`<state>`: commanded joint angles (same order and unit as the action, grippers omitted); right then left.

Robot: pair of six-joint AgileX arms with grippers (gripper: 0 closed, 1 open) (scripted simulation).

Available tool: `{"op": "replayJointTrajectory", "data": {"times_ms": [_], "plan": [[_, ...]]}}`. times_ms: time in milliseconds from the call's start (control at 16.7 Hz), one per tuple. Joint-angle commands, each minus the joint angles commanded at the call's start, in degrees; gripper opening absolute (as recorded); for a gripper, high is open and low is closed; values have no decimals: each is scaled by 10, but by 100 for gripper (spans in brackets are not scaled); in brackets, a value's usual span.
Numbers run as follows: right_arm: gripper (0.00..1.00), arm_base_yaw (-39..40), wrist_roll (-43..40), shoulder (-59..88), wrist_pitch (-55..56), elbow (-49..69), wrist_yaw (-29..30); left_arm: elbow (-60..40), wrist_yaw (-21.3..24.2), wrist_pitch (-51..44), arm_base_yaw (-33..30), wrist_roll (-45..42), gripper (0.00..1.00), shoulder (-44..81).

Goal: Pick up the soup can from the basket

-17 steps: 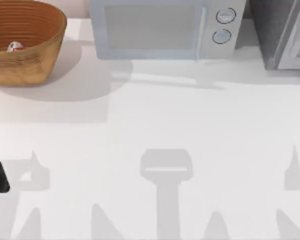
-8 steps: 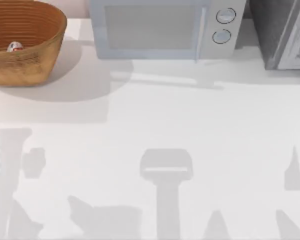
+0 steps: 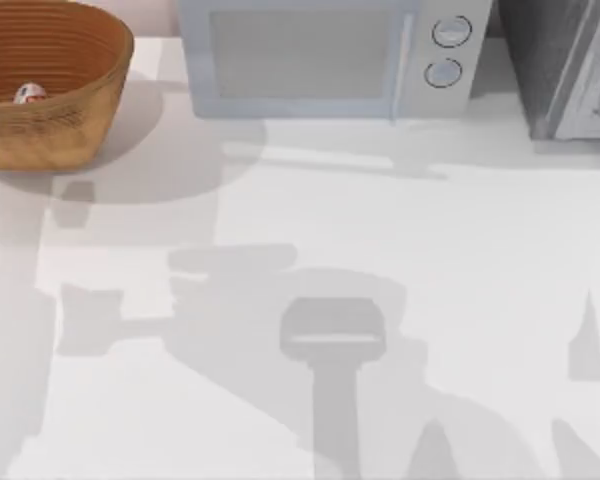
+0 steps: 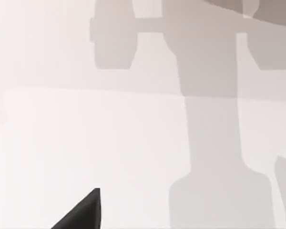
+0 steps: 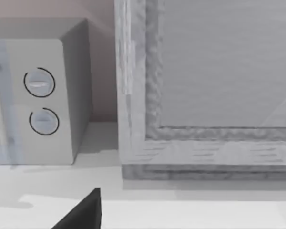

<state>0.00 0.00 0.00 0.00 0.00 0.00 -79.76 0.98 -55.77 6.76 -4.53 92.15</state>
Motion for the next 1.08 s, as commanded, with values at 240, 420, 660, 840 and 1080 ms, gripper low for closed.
{"op": "replayJointTrajectory", "data": {"times_ms": [240,420,660,840,1080], "plan": [[100,0,0,0,0,0,0,-253,14,-89,5,-4,100,193],[100,0,0,0,0,0,0,-430,27,-149,4,-6,100,324],[100,0,0,0,0,0,0,-634,48,-220,-4,-9,100,478],[100,0,0,0,0,0,0,-753,63,-264,-12,-10,100,573],[100,0,0,0,0,0,0,-850,74,-301,-18,-10,100,654]]}}
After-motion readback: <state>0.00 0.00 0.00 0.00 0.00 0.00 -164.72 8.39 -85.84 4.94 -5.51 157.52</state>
